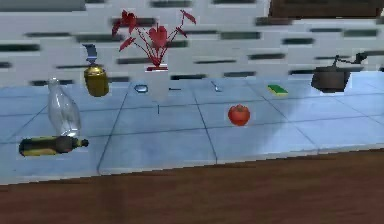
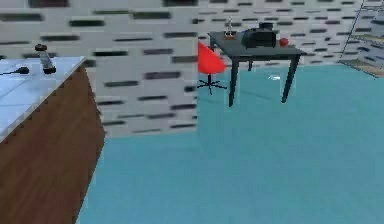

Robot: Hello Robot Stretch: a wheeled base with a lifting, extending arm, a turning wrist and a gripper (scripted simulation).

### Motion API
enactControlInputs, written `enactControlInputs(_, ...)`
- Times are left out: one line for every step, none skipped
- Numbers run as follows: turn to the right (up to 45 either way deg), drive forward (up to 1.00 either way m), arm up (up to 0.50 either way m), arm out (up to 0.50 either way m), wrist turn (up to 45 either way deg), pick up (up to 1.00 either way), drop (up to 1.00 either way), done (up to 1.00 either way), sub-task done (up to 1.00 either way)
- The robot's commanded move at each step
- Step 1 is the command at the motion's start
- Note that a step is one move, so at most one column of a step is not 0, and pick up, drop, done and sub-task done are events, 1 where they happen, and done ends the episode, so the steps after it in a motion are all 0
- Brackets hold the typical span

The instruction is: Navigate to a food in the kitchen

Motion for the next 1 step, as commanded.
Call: enactControlInputs(-36.0, 0.0, 0.0, 0.0, 0.0, 0.0, 0.0, 0.0, 0.0)
